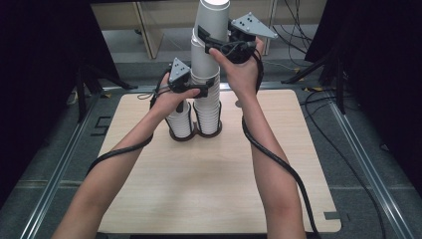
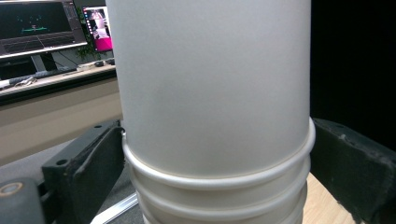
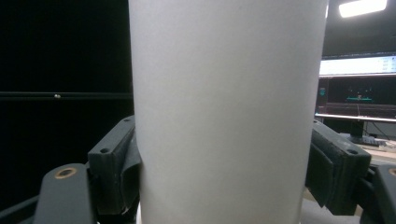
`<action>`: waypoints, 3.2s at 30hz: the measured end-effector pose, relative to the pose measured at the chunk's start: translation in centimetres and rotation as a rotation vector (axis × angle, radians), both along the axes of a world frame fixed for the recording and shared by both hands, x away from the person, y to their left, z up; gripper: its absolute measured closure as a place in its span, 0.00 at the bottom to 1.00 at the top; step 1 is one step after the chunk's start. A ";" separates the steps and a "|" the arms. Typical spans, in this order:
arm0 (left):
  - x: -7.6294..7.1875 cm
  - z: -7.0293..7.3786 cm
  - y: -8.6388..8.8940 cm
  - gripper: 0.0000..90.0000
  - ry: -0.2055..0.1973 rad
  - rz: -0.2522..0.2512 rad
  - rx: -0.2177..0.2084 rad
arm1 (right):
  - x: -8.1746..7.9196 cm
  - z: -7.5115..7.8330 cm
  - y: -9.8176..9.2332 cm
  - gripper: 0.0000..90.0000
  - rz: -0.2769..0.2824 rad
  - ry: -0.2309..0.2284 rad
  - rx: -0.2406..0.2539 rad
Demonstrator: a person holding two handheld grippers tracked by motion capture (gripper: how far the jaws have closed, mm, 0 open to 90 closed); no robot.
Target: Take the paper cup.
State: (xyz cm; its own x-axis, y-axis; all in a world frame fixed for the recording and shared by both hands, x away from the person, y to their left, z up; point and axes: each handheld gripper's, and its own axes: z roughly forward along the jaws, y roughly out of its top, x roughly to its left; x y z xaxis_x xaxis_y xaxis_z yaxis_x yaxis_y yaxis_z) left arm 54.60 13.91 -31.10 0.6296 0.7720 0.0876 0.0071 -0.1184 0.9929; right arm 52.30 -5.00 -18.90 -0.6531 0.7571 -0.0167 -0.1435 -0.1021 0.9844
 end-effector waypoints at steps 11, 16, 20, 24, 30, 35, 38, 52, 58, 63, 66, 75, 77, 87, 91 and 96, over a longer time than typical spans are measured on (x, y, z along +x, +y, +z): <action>0.0 0.0 0.0 0.05 -0.010 -0.004 0.006 | -1.3 -0.5 -1.0 0.25 -0.004 -0.010 0.004; -0.3 0.1 0.3 0.06 -0.026 -0.008 0.019 | -1.7 -0.6 -1.5 0.25 -0.007 -0.021 0.002; -0.5 0.2 0.5 0.04 -0.047 -0.010 0.040 | -2.2 -0.6 -1.6 0.25 -0.005 -0.018 0.004; -1.1 0.3 0.7 0.02 -0.059 -0.013 0.055 | -2.5 -0.9 -1.8 0.25 -0.001 -0.015 0.008; -2.2 0.4 0.8 0.00 -0.060 -0.024 0.032 | -3.0 -1.4 -2.4 0.25 -0.007 -0.015 -0.003; -3.0 0.2 1.2 0.00 -0.082 -0.031 0.059 | -3.5 -2.0 -3.0 0.25 -0.012 -0.014 -0.010; -3.5 0.3 1.5 0.00 -0.090 -0.037 0.068 | -3.8 -2.4 -3.2 0.25 -0.016 -0.009 -0.014; -6.4 -0.4 2.9 0.00 -0.099 -0.072 0.064 | -5.0 -4.3 -3.9 0.25 -0.012 0.005 -0.044; -7.5 -0.8 3.1 0.00 -0.102 -0.086 0.066 | -5.5 -5.3 -4.1 0.25 -0.014 0.017 -0.049; -8.1 -1.1 3.4 0.00 -0.105 -0.091 0.066 | -5.8 -6.1 -4.1 0.25 -0.013 0.019 -0.066; -8.6 -1.3 3.8 0.00 -0.104 -0.093 0.070 | -6.1 -6.7 -4.1 0.25 -0.007 0.026 -0.070; -9.7 -2.2 4.1 0.00 -0.097 -0.105 0.062 | -6.9 -8.0 -4.1 0.25 0.004 0.047 -0.073; -10.0 -2.4 4.2 0.00 -0.087 -0.112 0.053 | -7.1 -8.3 -4.2 0.25 0.000 0.039 -0.081; -11.0 -3.4 4.4 0.00 -0.077 -0.122 0.041 | -8.1 -9.9 -4.3 0.25 0.008 0.069 -0.105; -11.5 -3.7 4.6 0.00 -0.076 -0.122 0.047 | -8.5 -10.7 -4.2 0.25 0.011 0.073 -0.121; -12.2 -4.1 4.7 0.00 -0.070 -0.127 0.056 | -9.0 -11.9 -3.9 0.25 0.028 0.099 -0.126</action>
State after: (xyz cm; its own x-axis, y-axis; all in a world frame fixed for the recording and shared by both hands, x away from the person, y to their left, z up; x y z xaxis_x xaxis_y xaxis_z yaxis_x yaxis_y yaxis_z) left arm 42.42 18.61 -35.19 0.7127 0.6792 0.1753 -0.0803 -0.1693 0.9823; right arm 43.34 -8.85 -30.77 -0.6769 0.7347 -0.0449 -0.0443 0.0203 0.9988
